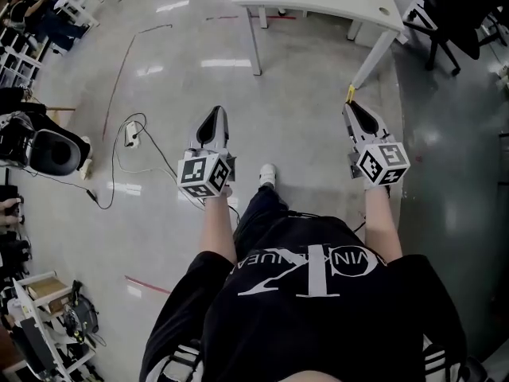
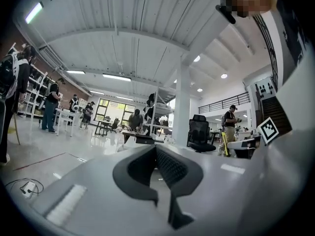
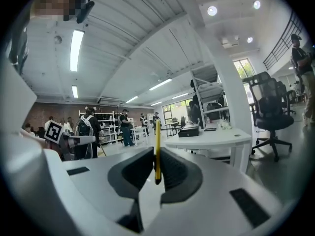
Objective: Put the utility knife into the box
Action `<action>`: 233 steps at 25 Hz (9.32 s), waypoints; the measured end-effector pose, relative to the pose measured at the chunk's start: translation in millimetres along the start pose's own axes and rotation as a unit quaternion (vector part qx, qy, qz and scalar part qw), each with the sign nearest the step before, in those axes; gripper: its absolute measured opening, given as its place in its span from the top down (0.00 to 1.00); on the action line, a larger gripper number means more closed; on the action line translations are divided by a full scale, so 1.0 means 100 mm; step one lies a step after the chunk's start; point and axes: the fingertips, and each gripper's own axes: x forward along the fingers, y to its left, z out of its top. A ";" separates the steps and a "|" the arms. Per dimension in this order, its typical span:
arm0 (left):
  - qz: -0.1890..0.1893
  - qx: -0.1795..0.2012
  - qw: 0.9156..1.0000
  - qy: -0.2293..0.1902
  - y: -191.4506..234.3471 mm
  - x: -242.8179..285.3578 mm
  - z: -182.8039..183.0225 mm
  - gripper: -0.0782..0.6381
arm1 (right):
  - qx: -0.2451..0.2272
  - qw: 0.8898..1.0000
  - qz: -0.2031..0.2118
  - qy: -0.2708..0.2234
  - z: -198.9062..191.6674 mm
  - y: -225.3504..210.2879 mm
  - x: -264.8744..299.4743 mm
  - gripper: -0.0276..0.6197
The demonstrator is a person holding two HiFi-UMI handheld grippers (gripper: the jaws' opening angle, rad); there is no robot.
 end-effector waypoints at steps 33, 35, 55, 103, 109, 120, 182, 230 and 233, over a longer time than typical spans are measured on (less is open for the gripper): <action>-0.084 -0.011 0.996 0.016 1.40 2.27 0.16 0.88 | 0.022 0.998 -0.058 0.014 0.19 -0.58 2.27 0.88; -0.082 -0.015 0.996 0.015 1.41 2.32 0.16 0.88 | 0.023 0.998 -0.058 0.011 0.23 -0.61 2.30 0.88; -0.077 -0.005 0.997 0.017 1.61 3.85 0.29 0.88 | 0.046 0.998 -0.040 -0.008 0.53 -1.65 3.48 0.88; -0.012 -0.007 0.999 0.033 2.59 6.25 0.30 0.88 | 0.057 0.997 0.032 0.035 0.66 -3.03 6.05 0.88; -0.036 0.001 0.999 0.033 2.72 6.79 0.39 0.88 | 0.044 0.998 0.023 0.039 0.82 -3.25 6.49 0.88; -0.055 -0.008 0.997 0.055 2.99 7.44 0.29 0.88 | 0.003 0.995 0.044 0.095 0.71 -3.33 7.20 0.88; -0.111 -0.057 0.984 0.127 3.13 8.34 -0.27 0.88 | -0.125 0.764 0.333 0.538 -0.66 -3.05 7.74 0.88; -0.125 -0.048 0.985 0.109 2.76 8.02 -0.09 0.88 | -0.136 0.868 0.211 0.429 -0.13 -3.26 7.61 0.92; -0.126 -0.045 0.985 0.107 2.71 7.97 -0.07 0.88 | -0.133 0.881 0.193 0.412 -0.06 -3.27 7.57 0.93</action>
